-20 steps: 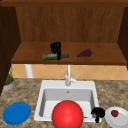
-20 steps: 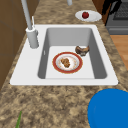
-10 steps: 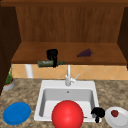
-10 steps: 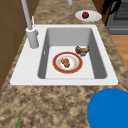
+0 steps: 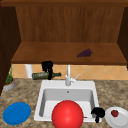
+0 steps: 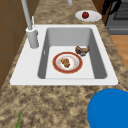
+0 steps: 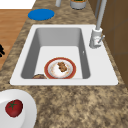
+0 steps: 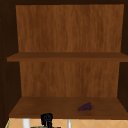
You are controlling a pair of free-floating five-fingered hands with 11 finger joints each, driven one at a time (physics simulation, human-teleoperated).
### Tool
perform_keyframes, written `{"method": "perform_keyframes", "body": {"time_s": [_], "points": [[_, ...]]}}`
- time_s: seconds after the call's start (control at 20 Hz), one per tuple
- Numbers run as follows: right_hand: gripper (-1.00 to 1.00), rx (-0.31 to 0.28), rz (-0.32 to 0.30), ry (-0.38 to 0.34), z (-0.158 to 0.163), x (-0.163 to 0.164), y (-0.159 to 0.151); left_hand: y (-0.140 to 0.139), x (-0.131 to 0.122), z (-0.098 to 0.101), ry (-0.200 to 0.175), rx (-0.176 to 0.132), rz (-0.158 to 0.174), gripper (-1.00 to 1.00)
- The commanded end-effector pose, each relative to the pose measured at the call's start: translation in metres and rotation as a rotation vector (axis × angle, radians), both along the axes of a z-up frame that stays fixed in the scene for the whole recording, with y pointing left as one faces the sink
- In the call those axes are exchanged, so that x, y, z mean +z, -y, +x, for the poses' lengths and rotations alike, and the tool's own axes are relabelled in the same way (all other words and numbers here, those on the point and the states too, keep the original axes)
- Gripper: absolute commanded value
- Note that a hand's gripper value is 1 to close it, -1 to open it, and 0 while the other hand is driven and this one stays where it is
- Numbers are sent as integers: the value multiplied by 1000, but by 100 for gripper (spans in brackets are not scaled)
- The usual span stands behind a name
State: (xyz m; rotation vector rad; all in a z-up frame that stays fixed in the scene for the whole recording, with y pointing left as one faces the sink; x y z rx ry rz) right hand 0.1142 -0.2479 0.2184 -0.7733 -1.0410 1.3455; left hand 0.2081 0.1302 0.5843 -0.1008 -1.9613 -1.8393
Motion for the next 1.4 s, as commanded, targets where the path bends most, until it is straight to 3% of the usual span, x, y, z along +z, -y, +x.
{"method": "perform_keyframes", "body": {"time_s": [0.0, 0.1, 0.15, 0.2, 0.75, 0.8, 0.95, 1.05, 1.2, 1.35], "points": [[0, 0, 0, 0, 0, 0, 0, -21, -29, -28, 15, -39, -14, 100], [0, 0, 0, 0, 0, 0, 0, -29, -46, -36, 1, -64, -57, 100], [0, 0, 0, 0, 0, 0, 0, -26, -54, -28, 0, -104, -35, 100], [0, 0, 0, 0, 0, 0, 0, -22, -63, -25, -1, -123, -7, 100], [0, 0, 0, 0, 0, 0, 0, -28, -156, -19, -23, -131, 0, 100], [0, 0, 0, 0, 0, 0, 0, -29, -163, -18, -18, -119, 2, 100], [0, 0, 0, 0, 0, 0, 0, -51, -182, -18, -4, -45, 8, 100], [0, 0, 0, 0, 0, 0, 0, -68, -196, -18, -4, -13, -10, 100], [0, 0, 0, 0, 0, 0, 0, -88, -212, -15, 1, -11, -8, 100], [0, 0, 0, 0, 0, 0, 0, -104, -229, -6, -5, -36, -6, 100]]}}
